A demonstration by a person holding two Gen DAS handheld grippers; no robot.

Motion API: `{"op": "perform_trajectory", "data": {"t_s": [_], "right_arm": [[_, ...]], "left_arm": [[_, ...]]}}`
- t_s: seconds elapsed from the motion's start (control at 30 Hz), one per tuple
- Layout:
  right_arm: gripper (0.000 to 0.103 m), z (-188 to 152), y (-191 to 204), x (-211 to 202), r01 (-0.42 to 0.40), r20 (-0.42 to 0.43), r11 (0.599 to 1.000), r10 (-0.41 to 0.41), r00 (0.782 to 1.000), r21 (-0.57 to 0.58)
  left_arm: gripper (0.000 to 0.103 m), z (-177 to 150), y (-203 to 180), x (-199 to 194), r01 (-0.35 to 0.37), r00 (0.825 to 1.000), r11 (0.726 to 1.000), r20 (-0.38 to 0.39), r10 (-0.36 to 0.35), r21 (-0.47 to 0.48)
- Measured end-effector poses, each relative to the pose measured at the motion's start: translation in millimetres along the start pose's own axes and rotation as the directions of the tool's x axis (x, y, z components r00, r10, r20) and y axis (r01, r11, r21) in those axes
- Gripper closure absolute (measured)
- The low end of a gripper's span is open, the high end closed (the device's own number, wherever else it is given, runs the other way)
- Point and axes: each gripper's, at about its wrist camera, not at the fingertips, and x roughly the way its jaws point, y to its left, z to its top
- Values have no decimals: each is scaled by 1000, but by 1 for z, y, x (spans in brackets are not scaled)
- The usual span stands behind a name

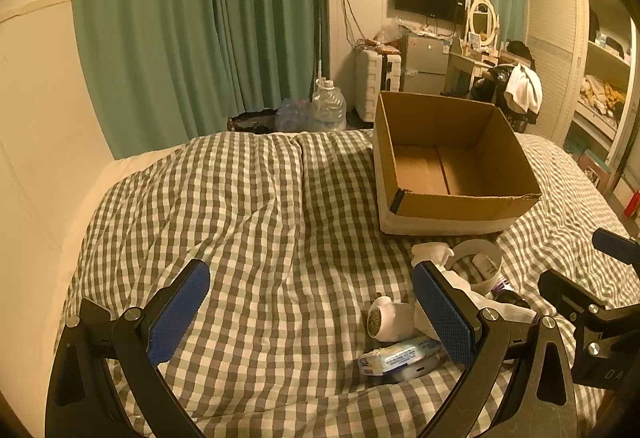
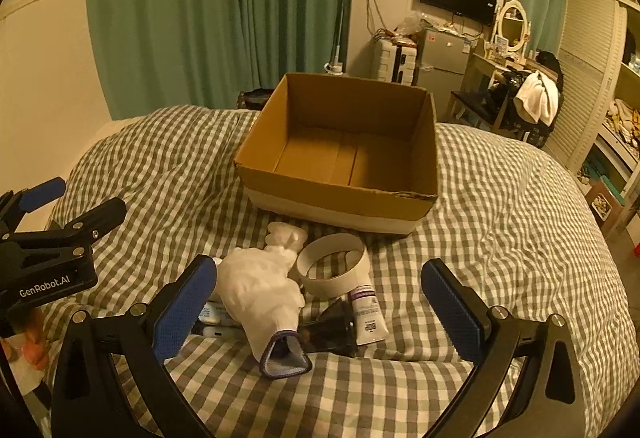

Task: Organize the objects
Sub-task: 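Lower the right tool onto the white knit glove and close on it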

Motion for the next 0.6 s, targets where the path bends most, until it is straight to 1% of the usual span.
{"op": "perform_trajectory", "data": {"t_s": [0.13, 0.3, 0.37, 0.53, 0.57, 0.6], "right_arm": [[0, 0, 4, 12, -16, -30, 1000, 16, 999, -16], [1, -5, 9, 40, -57, -114, 998, 53, 992, -36], [1, -9, 12, 52, -71, -153, 996, 63, 986, -50], [1, -15, 16, 75, -102, -215, 992, 82, 973, -80], [2, -17, 16, 81, -111, -232, 990, 89, 969, -84], [6, -18, 16, 85, -120, -246, 989, 96, 964, -84]], "left_arm": [[0, -2, -1, 10, -8, 999, 1000, -34, 9, 18], [0, -13, -3, 30, -19, 994, 999, -104, 24, 50], [0, -18, -2, 39, -32, 989, 998, -144, 40, 62], [0, -28, 0, 58, -11, 976, 998, -219, 24, 61], [0, -30, -1, 61, -6, 973, 998, -230, 20, 63], [0, -32, -1, 63, -1, 971, 998, -239, 17, 65]]}}
